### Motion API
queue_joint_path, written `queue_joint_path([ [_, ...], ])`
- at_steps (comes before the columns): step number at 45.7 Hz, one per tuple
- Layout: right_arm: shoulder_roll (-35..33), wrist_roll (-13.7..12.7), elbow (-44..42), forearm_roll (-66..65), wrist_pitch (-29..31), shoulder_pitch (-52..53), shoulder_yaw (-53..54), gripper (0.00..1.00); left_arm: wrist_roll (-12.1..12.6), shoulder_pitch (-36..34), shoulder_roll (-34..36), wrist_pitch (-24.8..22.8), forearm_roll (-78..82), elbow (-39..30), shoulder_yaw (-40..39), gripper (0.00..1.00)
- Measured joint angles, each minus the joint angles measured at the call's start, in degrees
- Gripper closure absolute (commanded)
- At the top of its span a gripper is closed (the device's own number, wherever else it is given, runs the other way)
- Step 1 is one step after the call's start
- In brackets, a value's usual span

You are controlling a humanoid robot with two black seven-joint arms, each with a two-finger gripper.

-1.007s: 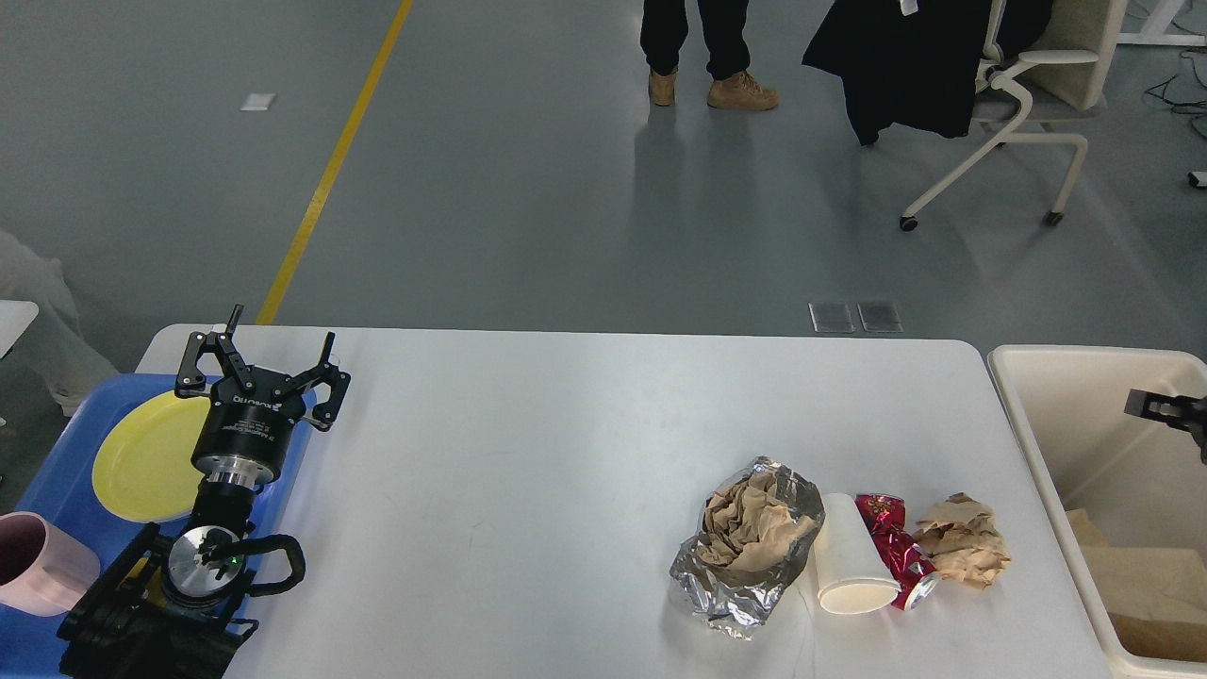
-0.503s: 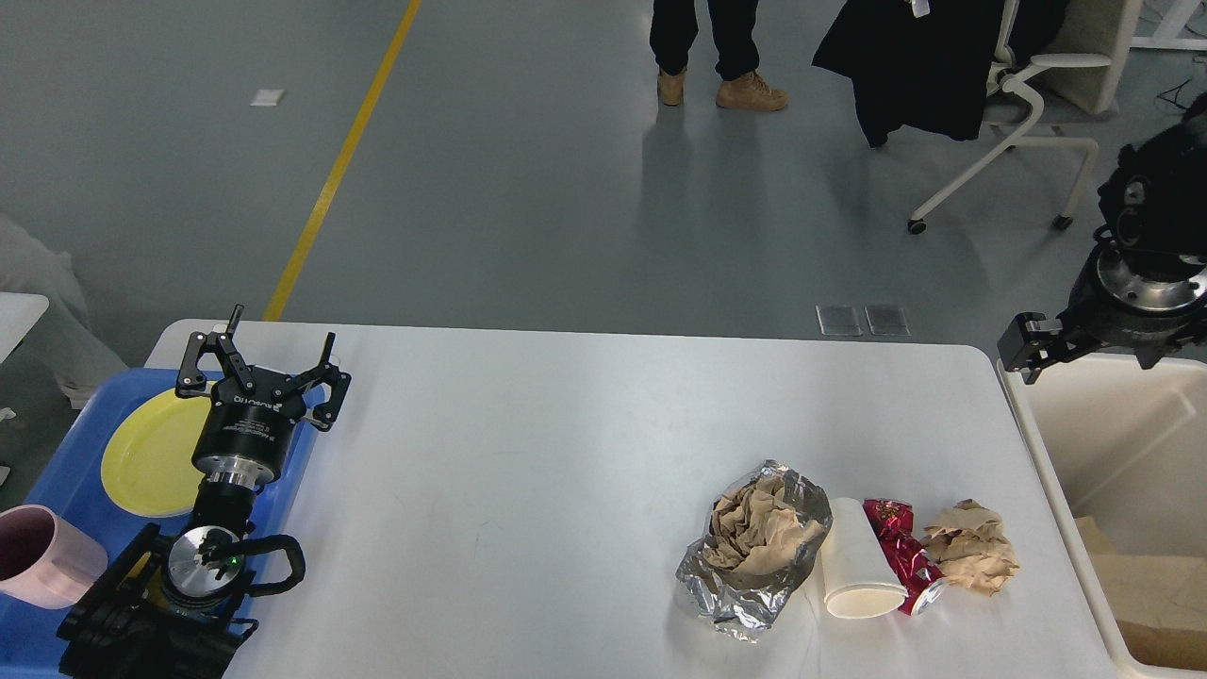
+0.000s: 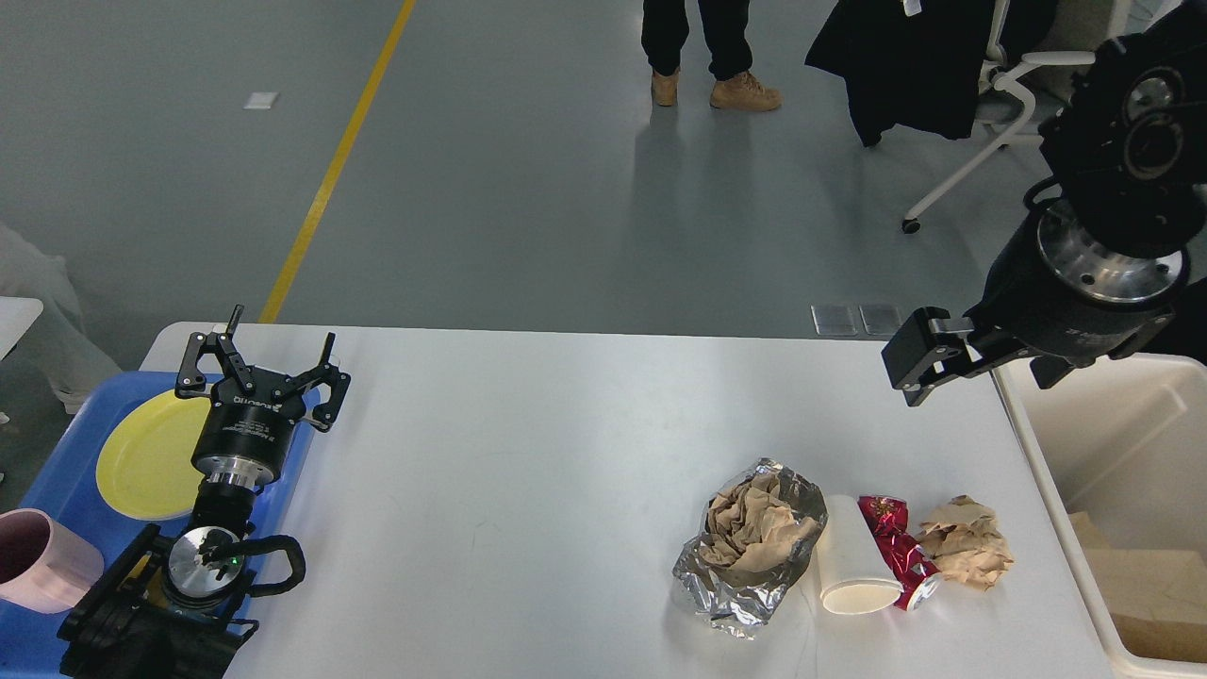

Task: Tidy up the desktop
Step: 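Raise the right gripper and reach over the crumpled foil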

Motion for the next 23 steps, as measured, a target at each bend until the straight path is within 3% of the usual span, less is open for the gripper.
queue_joint_path([
  [9,0.2,0.0,-0.1,1.2,-2.3,-1.3,1.3,0.01,0.0,0.0,0.0,0.0,0.0,0.0,-0.1,0.04],
  [23,2.0,-0.8,-4.2,1.5,-16.7,-19.9,12.1,0.02,0.1,0.0,0.0,0.0,0.1,0.0,-0.1,0.04],
])
